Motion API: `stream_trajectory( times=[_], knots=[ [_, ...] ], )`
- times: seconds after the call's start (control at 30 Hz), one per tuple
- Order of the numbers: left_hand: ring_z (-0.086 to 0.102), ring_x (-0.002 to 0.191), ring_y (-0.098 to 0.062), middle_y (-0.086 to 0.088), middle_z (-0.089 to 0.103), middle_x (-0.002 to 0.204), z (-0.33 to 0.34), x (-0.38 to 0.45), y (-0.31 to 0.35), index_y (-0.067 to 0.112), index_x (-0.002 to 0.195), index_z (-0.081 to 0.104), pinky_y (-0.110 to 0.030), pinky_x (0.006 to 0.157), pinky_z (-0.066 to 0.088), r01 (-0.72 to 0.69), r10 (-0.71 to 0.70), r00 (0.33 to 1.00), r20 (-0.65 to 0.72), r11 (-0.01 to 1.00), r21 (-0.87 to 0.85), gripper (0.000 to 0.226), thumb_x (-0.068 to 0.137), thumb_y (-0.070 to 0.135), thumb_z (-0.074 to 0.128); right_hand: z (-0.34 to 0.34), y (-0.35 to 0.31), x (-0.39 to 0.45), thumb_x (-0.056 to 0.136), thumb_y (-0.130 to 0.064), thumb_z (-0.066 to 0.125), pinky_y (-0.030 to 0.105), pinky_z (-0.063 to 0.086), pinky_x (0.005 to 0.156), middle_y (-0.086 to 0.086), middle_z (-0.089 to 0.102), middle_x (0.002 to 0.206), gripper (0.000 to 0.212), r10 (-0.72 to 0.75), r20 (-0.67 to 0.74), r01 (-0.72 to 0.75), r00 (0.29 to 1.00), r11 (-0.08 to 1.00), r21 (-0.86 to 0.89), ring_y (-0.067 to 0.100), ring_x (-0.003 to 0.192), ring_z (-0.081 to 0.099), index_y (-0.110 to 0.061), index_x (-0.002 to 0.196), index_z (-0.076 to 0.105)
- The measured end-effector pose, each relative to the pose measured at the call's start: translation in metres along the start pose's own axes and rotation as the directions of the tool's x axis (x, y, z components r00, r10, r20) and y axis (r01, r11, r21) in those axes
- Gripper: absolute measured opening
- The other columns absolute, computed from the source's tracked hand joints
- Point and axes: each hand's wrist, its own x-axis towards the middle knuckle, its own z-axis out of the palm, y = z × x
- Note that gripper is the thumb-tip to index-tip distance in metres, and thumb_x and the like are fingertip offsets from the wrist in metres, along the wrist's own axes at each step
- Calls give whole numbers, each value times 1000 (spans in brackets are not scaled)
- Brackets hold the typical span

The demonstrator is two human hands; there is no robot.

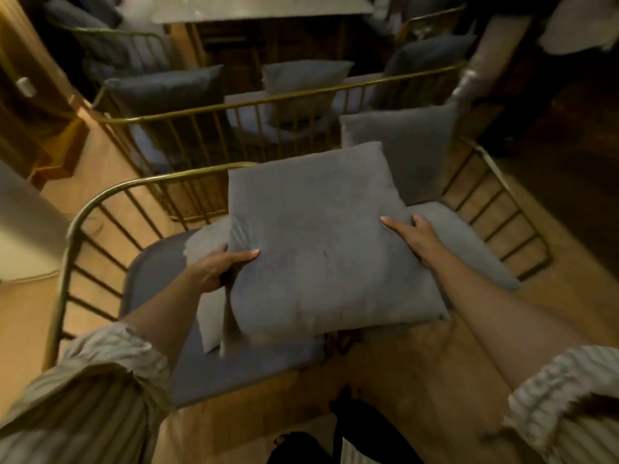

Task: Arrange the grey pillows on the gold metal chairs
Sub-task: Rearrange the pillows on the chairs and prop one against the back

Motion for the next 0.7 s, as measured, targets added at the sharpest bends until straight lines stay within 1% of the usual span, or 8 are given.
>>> stream_trajectory(
  times=[0.1, 0.2, 0.27, 0.33, 0.43, 0.53, 0.6, 0.7],
  knots=[
    [44, 137, -33, -4, 44, 149, 63, 29, 16, 29, 153, 24, -56, 116, 32, 43, -48, 991, 123, 998, 45, 127, 49, 37, 98, -52, 11, 13, 73, -52, 79, 38, 48, 89, 8, 57, 138, 85, 63, -67, -64, 996, 998, -20, 30, 119, 58, -10, 140, 47],
    [38, 140, -34, -3, 42, 147, 134, 56, 29, 23, 153, 22, -52, 117, 31, 56, -57, 989, 135, 998, 12, 107, 69, 18, 88, -98, 22, 32, 48, -74, 81, 47, 51, 99, 3, 57, 139, 114, 109, -108, -115, 988, 992, -45, 28, 119, 60, -23, 143, 45],
    [40, 139, -33, -4, 45, 146, 170, 79, 31, 19, 153, 26, -50, 115, 32, 52, -50, 990, 135, 999, -10, 100, 73, 13, 85, -125, 34, 49, 38, -80, 80, 49, 52, 98, 0, 59, 137, 122, 148, -163, -158, 975, 986, -48, 27, 117, 61, -26, 143, 46],
    [47, 132, -32, -5, 48, 146, 201, 102, 35, 18, 150, 32, -48, 110, 38, 51, -47, 986, 159, 999, -20, 97, 70, 13, 86, -148, 42, 64, 42, -79, 79, 48, 52, 98, 0, 60, 135, 119, 168, -237, -184, 957, 982, -46, 28, 116, 62, -24, 142, 48],
    [54, 116, -28, -4, 58, 128, 242, 125, 43, 21, 135, 44, -41, 98, 43, 35, -26, 986, 167, 998, -52, 73, 74, 7, 82, -175, 54, 92, 47, -79, 78, 50, 51, 98, 4, 60, 135, 113, 190, -305, -216, 933, 975, -53, 30, 116, 61, -21, 139, 50],
    [55, 120, -27, -3, 59, 131, 276, 154, 48, 20, 134, 46, -43, 106, 42, 35, -24, 987, 160, 997, -62, 82, 64, 17, 90, -199, 67, 131, 57, -72, 77, 48, 50, 99, 6, 58, 137, 104, 187, -301, -217, 935, 974, -68, 30, 119, 58, -17, 140, 47],
    [52, 128, -30, -4, 55, 140, 292, 174, 46, 22, 146, 39, -51, 112, 40, 38, -28, 991, 131, 997, -74, 101, 60, 23, 92, -206, 71, 155, 65, -64, 78, 45, 48, 101, 3, 53, 141, 100, 190, -266, -218, 945, 973, -80, 27, 123, 55, -17, 145, 41],
    [45, 135, -33, -6, 46, 148, 321, 195, 38, 24, 152, 28, -53, 113, 39, 40, -39, 999, 20, 997, -68, 93, 77, 16, 82, -193, 70, 184, 72, -56, 76, 40, 40, 109, -1, 41, 151, 100, 215, -103, -229, 971, 961, -157, 22, 135, 43, -17, 151, 31]
  ],
)
